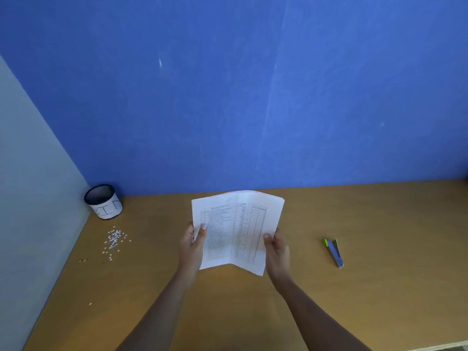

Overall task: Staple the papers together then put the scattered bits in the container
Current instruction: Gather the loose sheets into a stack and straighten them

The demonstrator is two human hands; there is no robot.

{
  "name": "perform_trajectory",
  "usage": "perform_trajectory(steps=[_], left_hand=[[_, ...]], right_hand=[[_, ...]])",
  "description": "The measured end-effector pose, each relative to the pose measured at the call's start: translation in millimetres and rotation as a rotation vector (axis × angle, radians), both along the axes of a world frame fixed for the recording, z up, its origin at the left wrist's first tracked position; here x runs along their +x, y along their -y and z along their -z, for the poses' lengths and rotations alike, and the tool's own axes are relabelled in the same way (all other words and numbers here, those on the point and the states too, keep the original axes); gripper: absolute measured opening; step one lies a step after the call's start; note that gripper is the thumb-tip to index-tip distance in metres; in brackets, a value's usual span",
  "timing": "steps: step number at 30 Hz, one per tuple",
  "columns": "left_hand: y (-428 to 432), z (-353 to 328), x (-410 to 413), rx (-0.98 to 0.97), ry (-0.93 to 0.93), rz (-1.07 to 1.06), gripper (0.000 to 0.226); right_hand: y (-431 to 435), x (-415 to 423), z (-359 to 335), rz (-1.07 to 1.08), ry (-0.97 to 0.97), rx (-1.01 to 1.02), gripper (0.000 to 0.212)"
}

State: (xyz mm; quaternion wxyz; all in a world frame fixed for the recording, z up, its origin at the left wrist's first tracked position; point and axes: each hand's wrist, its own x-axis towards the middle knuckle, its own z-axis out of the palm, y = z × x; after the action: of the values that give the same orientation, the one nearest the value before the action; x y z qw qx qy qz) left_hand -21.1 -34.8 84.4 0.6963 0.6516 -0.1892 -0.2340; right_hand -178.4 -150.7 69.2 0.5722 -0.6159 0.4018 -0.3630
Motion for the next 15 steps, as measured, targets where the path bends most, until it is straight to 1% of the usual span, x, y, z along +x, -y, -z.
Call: perform_trajectory(steps=[3, 6, 10, 13, 15], left_hand=[[3.5, 1.1, 0.0, -0.023, 0.020, -0.035, 0.009], [3.7, 9.6, 3.2, -0.005, 0.021, 0.011, 0.006], [5.4, 14.7, 0.9, 0.033, 0.030, 0.033, 0.016], [8.0, 16.3, 2.2, 0.042, 0.041, 0.018, 0.013], [7.7, 19.0, 1.7, 0.051, 0.046, 0.013, 0.009]], right_hand=[[3.5, -0.8, -0.2, -0.002, 0.027, 0.000, 0.026], [5.1, -1.2, 2.9, -0.006, 0.013, 0.009, 0.027], [6.0, -0.6, 5.6, 0.018, -0.018, -0.017, 0.022], [6.7, 0.5, 2.4, 0.014, -0.012, -0.011, 0.012], [5.8, 0.1, 3.7, 0.018, -0.018, -0.005, 0.013]])
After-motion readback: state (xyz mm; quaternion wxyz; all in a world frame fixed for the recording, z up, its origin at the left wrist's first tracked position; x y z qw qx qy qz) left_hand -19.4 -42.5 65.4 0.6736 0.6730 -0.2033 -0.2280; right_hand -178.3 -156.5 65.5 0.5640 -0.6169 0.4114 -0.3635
